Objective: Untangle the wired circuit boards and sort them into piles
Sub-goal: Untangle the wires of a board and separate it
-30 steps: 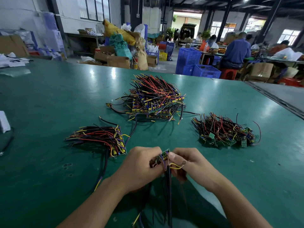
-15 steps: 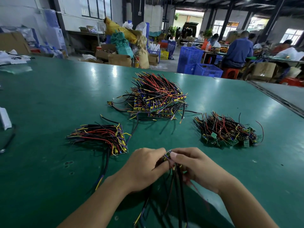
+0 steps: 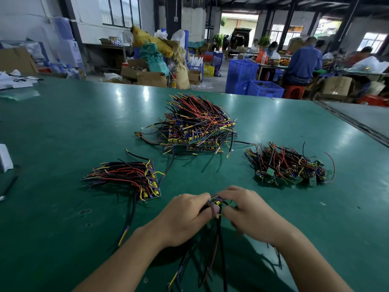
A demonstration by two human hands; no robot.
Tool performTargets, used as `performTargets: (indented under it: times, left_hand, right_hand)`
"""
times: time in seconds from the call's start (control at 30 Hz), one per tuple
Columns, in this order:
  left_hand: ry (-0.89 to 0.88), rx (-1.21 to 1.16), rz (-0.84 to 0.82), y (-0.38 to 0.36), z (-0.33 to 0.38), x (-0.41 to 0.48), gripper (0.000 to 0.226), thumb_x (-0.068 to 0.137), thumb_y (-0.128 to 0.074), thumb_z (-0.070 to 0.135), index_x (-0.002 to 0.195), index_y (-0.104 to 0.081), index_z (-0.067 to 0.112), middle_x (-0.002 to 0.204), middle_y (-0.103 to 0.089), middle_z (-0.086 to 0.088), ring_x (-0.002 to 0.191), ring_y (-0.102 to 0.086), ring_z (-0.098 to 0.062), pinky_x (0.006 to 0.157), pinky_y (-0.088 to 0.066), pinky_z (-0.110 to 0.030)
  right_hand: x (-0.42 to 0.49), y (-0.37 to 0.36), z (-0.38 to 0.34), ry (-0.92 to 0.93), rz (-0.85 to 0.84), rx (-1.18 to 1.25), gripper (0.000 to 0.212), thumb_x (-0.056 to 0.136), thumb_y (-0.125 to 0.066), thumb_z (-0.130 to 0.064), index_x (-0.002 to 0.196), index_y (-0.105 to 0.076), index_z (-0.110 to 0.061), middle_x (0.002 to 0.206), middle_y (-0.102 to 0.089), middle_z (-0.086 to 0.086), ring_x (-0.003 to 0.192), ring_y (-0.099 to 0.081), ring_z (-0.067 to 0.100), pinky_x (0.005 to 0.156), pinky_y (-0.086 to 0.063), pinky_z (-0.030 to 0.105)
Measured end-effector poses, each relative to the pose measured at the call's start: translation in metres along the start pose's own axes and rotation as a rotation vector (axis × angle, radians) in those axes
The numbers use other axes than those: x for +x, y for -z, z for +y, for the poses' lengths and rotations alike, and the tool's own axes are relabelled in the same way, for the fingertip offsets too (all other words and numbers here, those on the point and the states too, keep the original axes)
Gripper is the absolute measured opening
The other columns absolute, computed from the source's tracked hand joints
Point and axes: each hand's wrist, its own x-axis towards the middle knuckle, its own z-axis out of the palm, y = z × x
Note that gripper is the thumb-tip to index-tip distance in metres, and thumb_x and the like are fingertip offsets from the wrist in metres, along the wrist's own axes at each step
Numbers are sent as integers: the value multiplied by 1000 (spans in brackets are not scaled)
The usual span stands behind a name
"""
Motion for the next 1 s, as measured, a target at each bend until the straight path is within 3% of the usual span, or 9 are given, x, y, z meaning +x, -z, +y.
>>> performTargets:
  times: [0.07, 0.13, 0.23, 0.33, 0.47, 0.57, 0.73, 0.87, 1.0]
  left_hand:
    - [34, -150, 36, 1, 0, 0, 33, 94, -41, 46, 68, -35, 26, 59, -40, 8, 57, -39, -15, 58, -33, -38]
    - [49, -302, 55, 2, 1, -1, 34, 95, -44, 42, 68, -37, 23, 58, -36, 11, 55, -33, -8, 53, -27, -29]
    - [65, -492, 46, 2, 2, -3, 41, 95, -44, 49, 72, -40, 15, 63, -31, 12, 58, -28, -8, 54, -24, -25]
    - [53, -573, 38, 2, 3, -3, 47, 94, -43, 55, 75, -41, 12, 65, -32, 12, 61, -28, -9, 55, -25, -26]
    - [56, -621, 26, 2, 2, -5, 44, 95, -45, 53, 75, -41, 15, 65, -33, 15, 61, -30, -8, 57, -28, -28]
    - [75, -610, 16, 4, 1, -6, 51, 93, -47, 62, 73, -40, 16, 66, -30, 10, 62, -29, -11, 58, -26, -32]
    - [100, -637, 25, 4, 5, -5, 51, 88, -49, 68, 72, -44, 19, 62, -28, 12, 55, -26, -9, 51, -24, -21]
    - [65, -735, 14, 0, 7, -7, 61, 87, -49, 67, 80, -44, 7, 62, -29, 7, 54, -24, -10, 48, -21, -22]
    - [40, -722, 9, 2, 8, -8, 47, 91, -46, 62, 77, -44, 17, 63, -30, 9, 55, -25, -8, 50, -22, -21]
  right_hand:
    - [1, 2, 1, 53, 25, 63, 26, 88, -57, -8, 104, -71, -22, 103, -59, -5, 88, -59, 13, 77, -44, 19]
    - [1, 5, 3, 76, 27, 160, 22, 89, -58, -9, 103, -71, -20, 98, -59, -11, 77, -59, 18, 68, -46, 27]
    - [-3, 8, 4, 68, -50, 349, 16, 91, -56, -30, 92, -67, -18, 66, -53, -19, 49, -38, 6, 48, -34, 22]
    - [-5, 4, 1, 88, -69, 417, 38, 91, -53, -42, 77, -53, -7, 54, -39, -13, 47, -31, 6, 46, -28, 23]
    - [-2, -8, -2, 70, -44, 510, 57, 93, -47, -46, 89, -57, 10, 49, -36, -10, 44, -29, 8, 44, -26, 21]
    - [1, -12, -3, 98, -4, 474, 59, 92, -46, -51, 87, -59, 7, 56, -39, -4, 51, -33, 11, 51, -28, 27]
    - [1, -10, -4, 88, -51, 602, 41, 91, -47, -54, 71, -58, -20, 65, -43, 10, 54, -39, 17, 53, -32, 32]
    - [-3, -9, -7, 61, -75, 796, 34, 94, -51, -45, 69, -54, -21, 60, -36, 2, 50, -29, 11, 48, -25, 24]
    - [-6, -9, -8, 20, -126, 932, 31, 85, -58, -52, 67, -56, -26, 55, -41, -10, 48, -32, 6, 48, -27, 19]
